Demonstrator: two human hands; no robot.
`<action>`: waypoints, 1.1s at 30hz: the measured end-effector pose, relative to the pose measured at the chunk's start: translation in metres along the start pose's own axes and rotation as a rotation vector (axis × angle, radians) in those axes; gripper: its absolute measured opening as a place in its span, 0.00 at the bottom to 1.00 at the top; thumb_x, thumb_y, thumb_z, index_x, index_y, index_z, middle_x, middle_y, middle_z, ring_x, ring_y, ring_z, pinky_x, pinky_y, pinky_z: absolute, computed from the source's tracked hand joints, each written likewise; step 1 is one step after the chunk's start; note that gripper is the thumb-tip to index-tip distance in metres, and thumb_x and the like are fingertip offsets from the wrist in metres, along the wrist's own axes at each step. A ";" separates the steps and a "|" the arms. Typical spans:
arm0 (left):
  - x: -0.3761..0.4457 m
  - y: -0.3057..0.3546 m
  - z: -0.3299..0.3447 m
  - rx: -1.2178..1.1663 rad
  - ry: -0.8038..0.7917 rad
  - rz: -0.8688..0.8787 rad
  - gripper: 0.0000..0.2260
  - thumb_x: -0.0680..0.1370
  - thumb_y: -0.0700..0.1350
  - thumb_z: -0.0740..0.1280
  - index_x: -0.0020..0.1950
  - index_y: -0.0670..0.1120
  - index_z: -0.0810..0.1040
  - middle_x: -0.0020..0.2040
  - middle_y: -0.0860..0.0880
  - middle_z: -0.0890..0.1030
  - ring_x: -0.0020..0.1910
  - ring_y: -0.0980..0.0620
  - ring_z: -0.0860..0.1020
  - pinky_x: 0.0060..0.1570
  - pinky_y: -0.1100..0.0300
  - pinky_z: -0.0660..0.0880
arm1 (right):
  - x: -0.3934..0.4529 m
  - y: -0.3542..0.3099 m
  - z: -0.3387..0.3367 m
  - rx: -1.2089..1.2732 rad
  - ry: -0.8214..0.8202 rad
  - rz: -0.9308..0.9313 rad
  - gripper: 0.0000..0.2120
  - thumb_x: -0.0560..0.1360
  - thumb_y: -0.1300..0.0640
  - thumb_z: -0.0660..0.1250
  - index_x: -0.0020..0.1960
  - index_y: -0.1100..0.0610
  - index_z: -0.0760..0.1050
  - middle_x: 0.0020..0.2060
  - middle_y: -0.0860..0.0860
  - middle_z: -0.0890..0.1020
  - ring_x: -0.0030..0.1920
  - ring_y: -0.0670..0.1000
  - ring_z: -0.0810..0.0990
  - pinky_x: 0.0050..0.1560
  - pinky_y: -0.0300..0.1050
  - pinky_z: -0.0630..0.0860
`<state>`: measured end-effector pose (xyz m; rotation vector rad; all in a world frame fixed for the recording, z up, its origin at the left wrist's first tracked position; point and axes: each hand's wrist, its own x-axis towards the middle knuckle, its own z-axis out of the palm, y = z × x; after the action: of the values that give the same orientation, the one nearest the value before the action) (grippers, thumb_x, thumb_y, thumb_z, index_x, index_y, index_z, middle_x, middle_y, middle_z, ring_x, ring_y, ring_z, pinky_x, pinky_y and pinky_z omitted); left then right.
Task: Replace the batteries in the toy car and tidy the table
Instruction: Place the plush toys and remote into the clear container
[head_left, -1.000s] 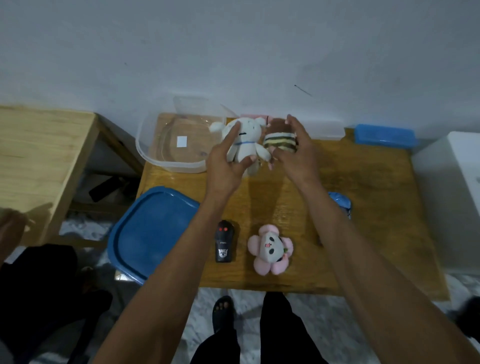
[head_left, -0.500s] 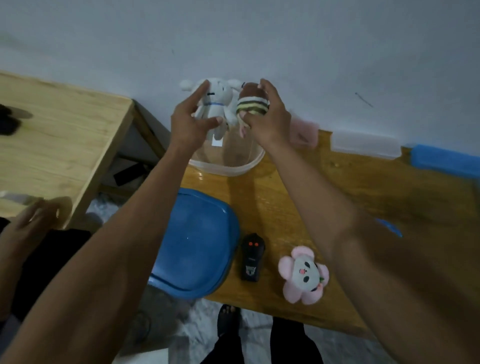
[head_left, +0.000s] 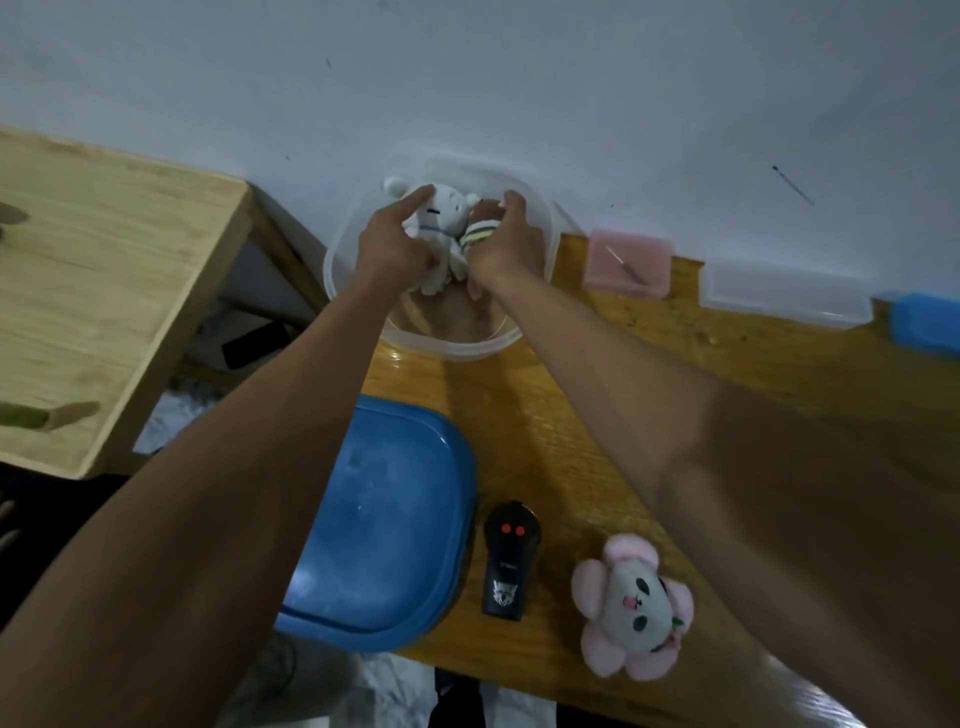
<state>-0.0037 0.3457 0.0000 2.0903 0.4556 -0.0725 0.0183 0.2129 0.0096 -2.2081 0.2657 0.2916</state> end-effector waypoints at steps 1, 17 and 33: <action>-0.003 0.002 0.000 0.026 0.002 0.003 0.31 0.74 0.35 0.70 0.75 0.56 0.72 0.73 0.48 0.74 0.70 0.46 0.73 0.71 0.50 0.71 | -0.003 -0.003 -0.002 -0.008 -0.023 0.001 0.32 0.75 0.63 0.67 0.75 0.49 0.61 0.67 0.53 0.75 0.61 0.57 0.76 0.58 0.52 0.79; -0.206 0.057 -0.005 -0.125 0.052 0.078 0.18 0.78 0.47 0.73 0.67 0.49 0.79 0.59 0.48 0.80 0.59 0.50 0.78 0.51 0.57 0.74 | -0.147 0.016 -0.132 0.127 0.147 -0.109 0.16 0.78 0.56 0.70 0.65 0.55 0.77 0.60 0.51 0.82 0.58 0.50 0.81 0.52 0.39 0.74; -0.302 -0.019 0.076 0.518 -0.290 0.014 0.30 0.77 0.46 0.73 0.77 0.52 0.66 0.73 0.38 0.64 0.68 0.35 0.69 0.64 0.44 0.73 | -0.274 0.182 -0.122 -0.368 -0.101 0.219 0.33 0.73 0.46 0.71 0.76 0.46 0.67 0.70 0.56 0.72 0.70 0.59 0.70 0.66 0.50 0.71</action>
<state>-0.2812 0.2038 0.0132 2.5332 0.2610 -0.5271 -0.2813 0.0307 0.0285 -2.5180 0.4275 0.6121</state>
